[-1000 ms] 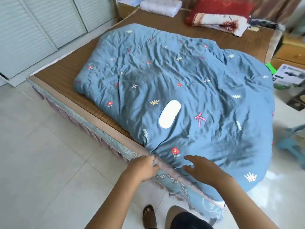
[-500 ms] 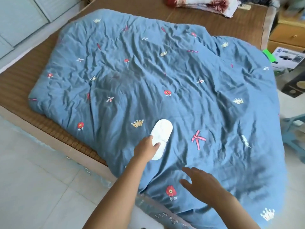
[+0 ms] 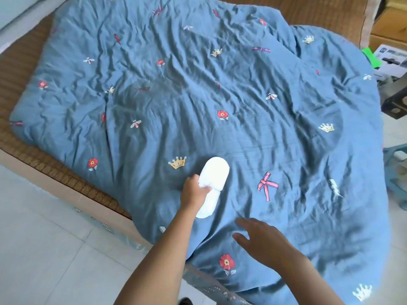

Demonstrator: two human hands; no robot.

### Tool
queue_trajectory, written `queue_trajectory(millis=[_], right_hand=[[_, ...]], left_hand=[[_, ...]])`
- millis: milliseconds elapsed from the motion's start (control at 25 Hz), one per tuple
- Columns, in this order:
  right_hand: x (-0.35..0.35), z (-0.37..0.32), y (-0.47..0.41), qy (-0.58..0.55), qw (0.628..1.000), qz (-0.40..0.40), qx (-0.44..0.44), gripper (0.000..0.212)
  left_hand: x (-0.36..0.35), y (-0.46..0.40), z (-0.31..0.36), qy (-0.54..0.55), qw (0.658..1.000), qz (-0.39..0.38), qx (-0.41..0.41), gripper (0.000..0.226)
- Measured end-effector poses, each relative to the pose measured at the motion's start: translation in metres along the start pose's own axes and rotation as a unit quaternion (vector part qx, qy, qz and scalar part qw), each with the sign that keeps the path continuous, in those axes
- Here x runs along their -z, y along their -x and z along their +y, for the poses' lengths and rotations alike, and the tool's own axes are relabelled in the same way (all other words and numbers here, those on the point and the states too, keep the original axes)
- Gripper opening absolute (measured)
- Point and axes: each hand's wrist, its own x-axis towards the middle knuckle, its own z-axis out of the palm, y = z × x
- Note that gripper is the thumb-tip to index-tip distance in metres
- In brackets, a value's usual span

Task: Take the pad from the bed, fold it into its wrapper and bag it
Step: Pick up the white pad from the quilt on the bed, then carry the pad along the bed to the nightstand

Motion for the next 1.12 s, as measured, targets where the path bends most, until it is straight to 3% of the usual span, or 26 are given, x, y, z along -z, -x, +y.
queue_trajectory(millis=[80,200,400,560,880,1120], right_hand=[[0.004,-0.003,0.001,-0.002,1.000,-0.003,0.000,0.040],[0.011,-0.013,0.006,-0.005,1.000,-0.012,0.015,0.042],[0.017,-0.034,0.017,0.022,0.998,-0.035,0.045,0.042],[0.019,-0.075,0.021,0.057,0.994,-0.045,0.086,0.045],[-0.002,-0.201,0.020,0.142,0.970,-0.055,0.191,0.048],[-0.042,-0.327,0.004,0.181,0.957,-0.060,0.216,0.048]], left_hand=[[0.005,0.007,-0.004,0.049,0.999,-0.016,0.004,0.033],[0.022,0.025,-0.009,0.160,0.987,-0.019,0.012,0.013],[0.066,0.067,-0.023,0.302,0.953,0.012,0.017,0.029],[0.114,0.111,-0.051,0.349,0.935,0.050,0.035,0.035],[0.219,0.175,-0.139,0.413,0.898,0.112,0.100,0.058],[0.309,0.191,-0.229,0.504,0.842,0.165,0.099,0.054]])
